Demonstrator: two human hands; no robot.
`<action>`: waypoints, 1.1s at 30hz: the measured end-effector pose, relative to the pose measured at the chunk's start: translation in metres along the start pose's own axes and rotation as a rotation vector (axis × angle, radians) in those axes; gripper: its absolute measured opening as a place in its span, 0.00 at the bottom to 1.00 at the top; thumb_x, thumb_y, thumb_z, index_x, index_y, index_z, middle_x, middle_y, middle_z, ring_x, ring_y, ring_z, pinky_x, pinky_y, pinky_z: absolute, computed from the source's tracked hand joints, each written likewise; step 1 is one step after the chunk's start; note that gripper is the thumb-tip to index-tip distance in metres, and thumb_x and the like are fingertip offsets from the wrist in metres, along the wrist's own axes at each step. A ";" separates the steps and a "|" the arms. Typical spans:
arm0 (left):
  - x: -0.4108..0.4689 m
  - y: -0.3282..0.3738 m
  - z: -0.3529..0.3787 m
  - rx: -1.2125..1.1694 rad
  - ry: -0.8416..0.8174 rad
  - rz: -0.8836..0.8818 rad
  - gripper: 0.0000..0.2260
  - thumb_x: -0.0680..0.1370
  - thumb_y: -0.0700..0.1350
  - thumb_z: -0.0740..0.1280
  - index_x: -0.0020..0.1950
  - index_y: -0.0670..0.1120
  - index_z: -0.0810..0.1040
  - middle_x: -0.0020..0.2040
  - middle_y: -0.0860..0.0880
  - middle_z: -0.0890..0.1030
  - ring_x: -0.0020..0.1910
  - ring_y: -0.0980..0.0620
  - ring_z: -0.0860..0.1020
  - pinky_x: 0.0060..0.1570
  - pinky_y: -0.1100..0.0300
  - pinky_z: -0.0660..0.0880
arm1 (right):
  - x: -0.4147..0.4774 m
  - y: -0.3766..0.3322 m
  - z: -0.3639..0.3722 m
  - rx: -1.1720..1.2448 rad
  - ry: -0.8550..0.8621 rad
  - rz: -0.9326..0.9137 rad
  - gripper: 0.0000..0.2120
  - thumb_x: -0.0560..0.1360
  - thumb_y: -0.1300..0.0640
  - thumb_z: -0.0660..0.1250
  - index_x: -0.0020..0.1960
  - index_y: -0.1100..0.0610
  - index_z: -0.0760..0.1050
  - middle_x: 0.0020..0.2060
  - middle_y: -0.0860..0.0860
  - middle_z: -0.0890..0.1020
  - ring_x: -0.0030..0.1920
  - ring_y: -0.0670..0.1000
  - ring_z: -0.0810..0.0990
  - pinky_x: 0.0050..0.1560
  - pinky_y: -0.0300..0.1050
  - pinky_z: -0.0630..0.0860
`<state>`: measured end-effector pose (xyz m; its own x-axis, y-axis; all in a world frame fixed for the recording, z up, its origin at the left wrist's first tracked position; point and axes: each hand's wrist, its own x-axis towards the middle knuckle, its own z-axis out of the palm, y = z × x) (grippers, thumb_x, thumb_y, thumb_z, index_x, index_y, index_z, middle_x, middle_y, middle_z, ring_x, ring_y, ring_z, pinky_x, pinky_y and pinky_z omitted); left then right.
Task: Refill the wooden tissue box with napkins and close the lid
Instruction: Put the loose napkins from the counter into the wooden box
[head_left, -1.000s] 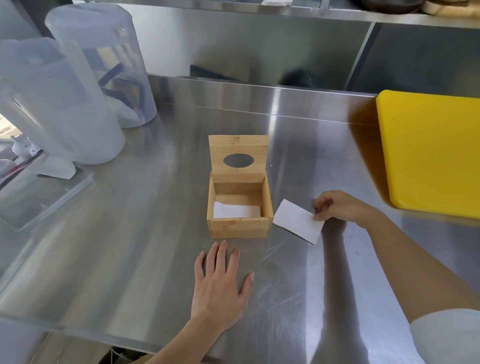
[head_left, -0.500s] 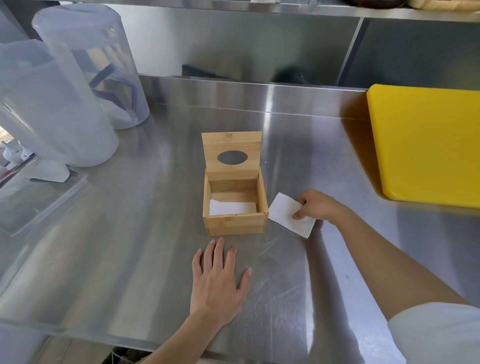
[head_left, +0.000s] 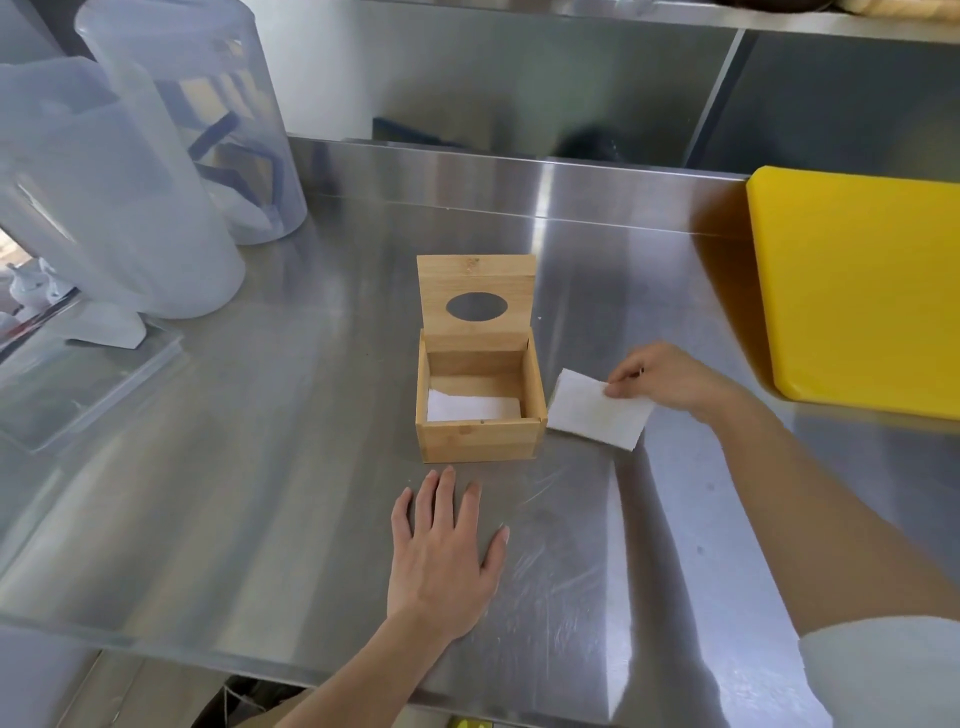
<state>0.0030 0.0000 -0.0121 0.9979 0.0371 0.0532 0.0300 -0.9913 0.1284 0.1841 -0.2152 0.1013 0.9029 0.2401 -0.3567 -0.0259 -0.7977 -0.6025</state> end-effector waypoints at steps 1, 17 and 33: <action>0.000 0.000 0.000 0.003 -0.001 -0.003 0.23 0.75 0.60 0.54 0.61 0.47 0.74 0.64 0.41 0.76 0.65 0.42 0.71 0.66 0.43 0.63 | -0.004 -0.008 -0.009 -0.025 -0.019 -0.017 0.05 0.72 0.61 0.70 0.46 0.62 0.82 0.36 0.47 0.76 0.38 0.45 0.73 0.41 0.38 0.69; 0.000 0.002 -0.005 -0.028 0.044 0.016 0.21 0.74 0.59 0.58 0.61 0.47 0.69 0.61 0.43 0.76 0.62 0.42 0.72 0.62 0.42 0.68 | -0.001 -0.108 0.028 0.068 -0.473 -0.311 0.04 0.71 0.61 0.71 0.41 0.53 0.83 0.36 0.44 0.81 0.38 0.40 0.76 0.43 0.34 0.70; -0.001 0.001 -0.003 -0.030 0.029 0.016 0.23 0.75 0.59 0.56 0.62 0.46 0.72 0.64 0.41 0.75 0.65 0.41 0.71 0.63 0.41 0.67 | 0.029 -0.110 0.084 -0.698 -0.057 -0.338 0.10 0.75 0.61 0.61 0.49 0.56 0.81 0.46 0.53 0.83 0.46 0.56 0.80 0.41 0.47 0.75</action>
<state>0.0018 -0.0003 -0.0096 0.9962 0.0252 0.0839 0.0117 -0.9875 0.1574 0.1768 -0.0741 0.0977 0.7897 0.5451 -0.2816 0.5400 -0.8354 -0.1025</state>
